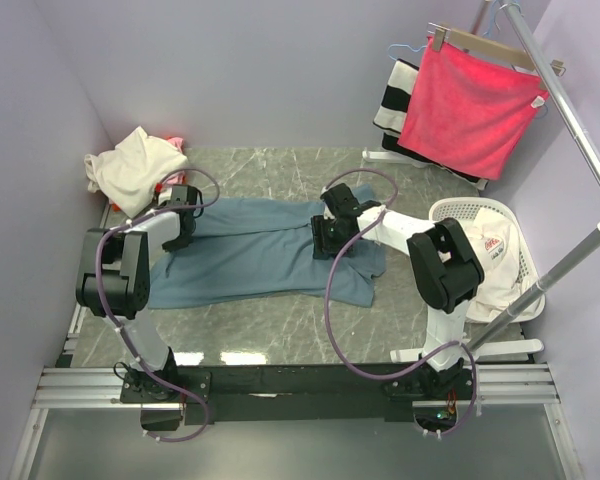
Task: Fold and stack the t-shirts
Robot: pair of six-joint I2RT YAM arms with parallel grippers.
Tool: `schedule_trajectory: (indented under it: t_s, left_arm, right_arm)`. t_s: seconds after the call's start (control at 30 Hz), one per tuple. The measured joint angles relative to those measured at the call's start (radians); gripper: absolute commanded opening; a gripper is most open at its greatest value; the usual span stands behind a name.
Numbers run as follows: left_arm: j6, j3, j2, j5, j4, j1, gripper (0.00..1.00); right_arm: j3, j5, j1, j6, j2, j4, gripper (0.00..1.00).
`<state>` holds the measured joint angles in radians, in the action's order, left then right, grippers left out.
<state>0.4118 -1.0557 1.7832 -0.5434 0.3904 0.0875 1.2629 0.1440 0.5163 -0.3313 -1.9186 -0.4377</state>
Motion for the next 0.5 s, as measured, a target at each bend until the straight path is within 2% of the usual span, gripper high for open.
schedule_trajectory:
  t_s: [0.17,0.23,0.27,0.3,0.5]
  left_arm:
    - [0.061,-0.017,0.0,-0.058,0.059,-0.056,0.3]
    - [0.085,-0.027,0.0,-0.057,0.082,-0.101,0.43]
    - [0.098,-0.033,0.0,-0.057,0.093,-0.131,0.55]
    - [0.108,-0.039,0.0,-0.057,0.104,-0.155,0.6]
    - [0.159,-0.072,0.021,-0.055,0.15,-0.243,0.65]
  right_arm:
    - [-0.042,-0.004,-0.004,-0.012,0.02,0.05,0.62]
    - [-0.056,-0.004,-0.007,-0.016,0.026,0.064,0.62]
    - [-0.061,-0.004,-0.008,-0.018,0.028,0.072,0.62]
    - [-0.067,-0.003,-0.01,-0.019,0.031,0.079,0.62]
    - [-0.081,0.001,-0.013,-0.027,0.04,0.097,0.62]
